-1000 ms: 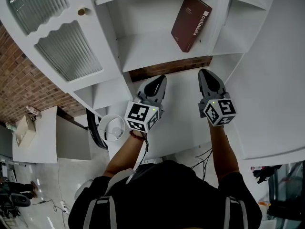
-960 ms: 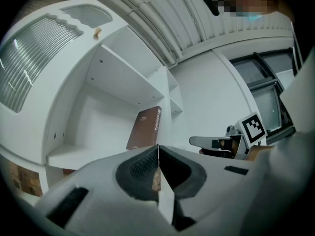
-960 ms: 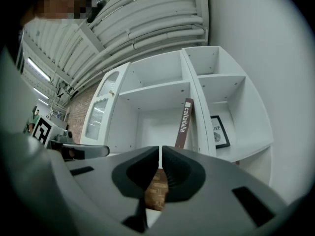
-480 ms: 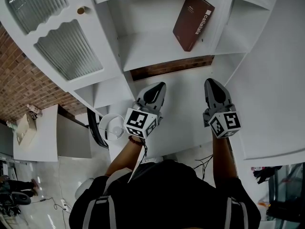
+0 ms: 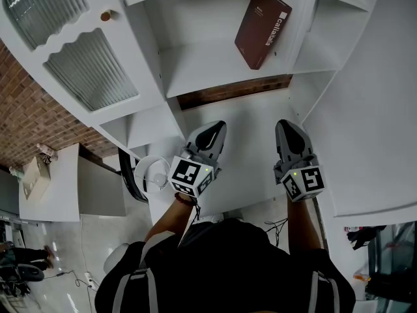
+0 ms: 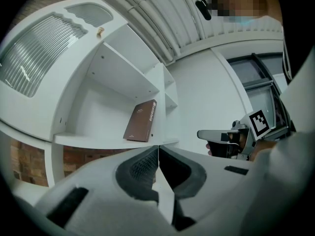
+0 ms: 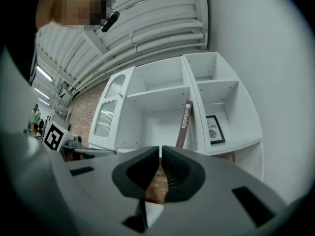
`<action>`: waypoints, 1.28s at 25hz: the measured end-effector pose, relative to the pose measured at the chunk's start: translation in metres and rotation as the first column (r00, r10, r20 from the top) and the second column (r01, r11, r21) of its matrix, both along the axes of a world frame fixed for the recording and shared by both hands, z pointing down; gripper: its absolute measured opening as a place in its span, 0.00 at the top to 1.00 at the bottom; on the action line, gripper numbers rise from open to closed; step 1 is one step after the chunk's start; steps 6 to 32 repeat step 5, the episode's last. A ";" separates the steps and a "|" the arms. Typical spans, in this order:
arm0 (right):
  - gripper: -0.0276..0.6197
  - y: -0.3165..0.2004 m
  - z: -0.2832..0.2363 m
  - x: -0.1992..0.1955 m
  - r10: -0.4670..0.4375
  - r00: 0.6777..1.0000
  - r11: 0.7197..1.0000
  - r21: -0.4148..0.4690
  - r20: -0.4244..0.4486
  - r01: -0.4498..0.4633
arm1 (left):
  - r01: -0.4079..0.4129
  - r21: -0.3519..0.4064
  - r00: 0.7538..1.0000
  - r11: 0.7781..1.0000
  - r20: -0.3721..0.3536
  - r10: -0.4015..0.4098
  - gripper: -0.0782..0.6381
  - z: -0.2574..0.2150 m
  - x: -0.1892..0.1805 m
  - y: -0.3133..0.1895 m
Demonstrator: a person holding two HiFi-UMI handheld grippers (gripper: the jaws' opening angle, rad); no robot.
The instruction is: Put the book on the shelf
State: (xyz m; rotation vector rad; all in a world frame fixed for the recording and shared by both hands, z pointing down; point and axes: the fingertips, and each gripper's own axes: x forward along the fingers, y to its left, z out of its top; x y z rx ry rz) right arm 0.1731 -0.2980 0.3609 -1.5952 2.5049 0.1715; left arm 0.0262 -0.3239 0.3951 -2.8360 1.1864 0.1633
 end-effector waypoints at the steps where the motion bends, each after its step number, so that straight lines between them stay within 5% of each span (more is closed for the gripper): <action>1: 0.90 0.002 0.002 -0.001 -0.002 1.000 1.000 0.002 -0.001 0.002 | 0.000 -0.003 1.000 1.000 0.000 0.000 0.86 0.002 0.000 0.001; 32: 0.90 0.007 0.012 -0.001 -0.012 1.000 1.000 -0.006 0.021 0.012 | 0.002 -0.015 1.000 1.000 0.008 -0.002 0.86 0.012 0.001 0.006</action>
